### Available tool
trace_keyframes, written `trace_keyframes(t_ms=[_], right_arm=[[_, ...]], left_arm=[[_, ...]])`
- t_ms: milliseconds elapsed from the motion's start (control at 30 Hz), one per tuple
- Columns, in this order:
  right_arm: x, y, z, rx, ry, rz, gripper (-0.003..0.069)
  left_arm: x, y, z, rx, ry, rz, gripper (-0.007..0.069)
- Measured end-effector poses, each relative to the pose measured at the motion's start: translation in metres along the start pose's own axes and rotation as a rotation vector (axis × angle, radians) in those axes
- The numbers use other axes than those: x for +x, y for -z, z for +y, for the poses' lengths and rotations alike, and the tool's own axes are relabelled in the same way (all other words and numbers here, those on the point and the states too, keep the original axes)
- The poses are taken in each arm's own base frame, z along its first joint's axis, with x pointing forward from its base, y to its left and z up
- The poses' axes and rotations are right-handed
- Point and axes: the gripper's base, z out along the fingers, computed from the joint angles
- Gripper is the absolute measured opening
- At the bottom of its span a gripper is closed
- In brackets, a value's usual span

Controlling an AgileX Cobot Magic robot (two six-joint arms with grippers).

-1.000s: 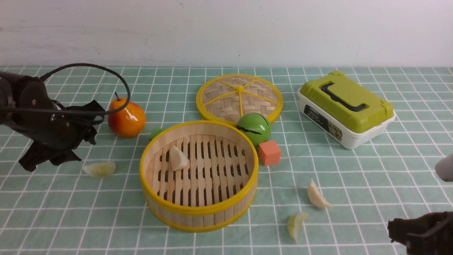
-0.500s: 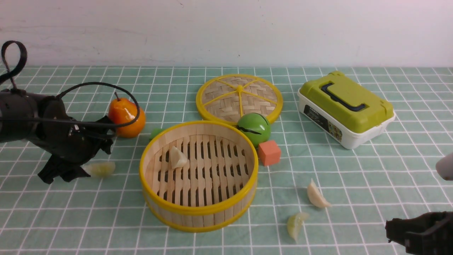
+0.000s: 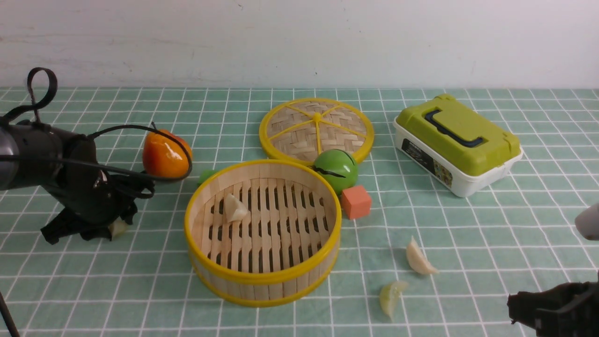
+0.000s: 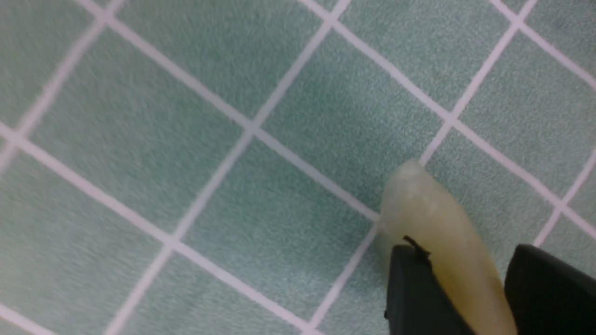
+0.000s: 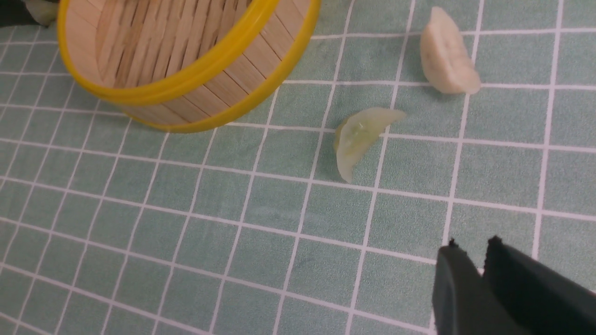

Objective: Put the dumplings into the steamer on the table with the blue tablecloth.
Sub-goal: 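Place the dumpling into the bamboo steamer basket with the left gripper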

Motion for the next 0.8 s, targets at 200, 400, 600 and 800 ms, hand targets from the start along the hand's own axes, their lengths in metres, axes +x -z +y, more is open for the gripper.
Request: trace_keyframes(t_ms=[200, 400, 600, 800], right_arm=[[0.000, 0.000, 0.000, -0.002, -0.003, 0.001, 0.0097], [0.000, 0.000, 0.000, -0.002, -0.003, 0.000, 0.0101], [-0.002, 0.000, -0.001, 0.006, 0.018, -0.019, 0.0106], [-0.002, 0.000, -0.001, 0.008, 0.024, -0.023, 0.0114]], left_arm=[[-0.005, 0.006, -0.001, -0.044, -0.138, 0.037, 0.0213], [-0.007, 0.023, -0.007, -0.002, -0.188, 0.055, 0.0160], [-0.007, 0.074, -0.033, 0.126, -0.280, -0.034, 0.0161], [0.010, 0.095, -0.055, 0.190, -0.369, -0.052, 0.0161]])
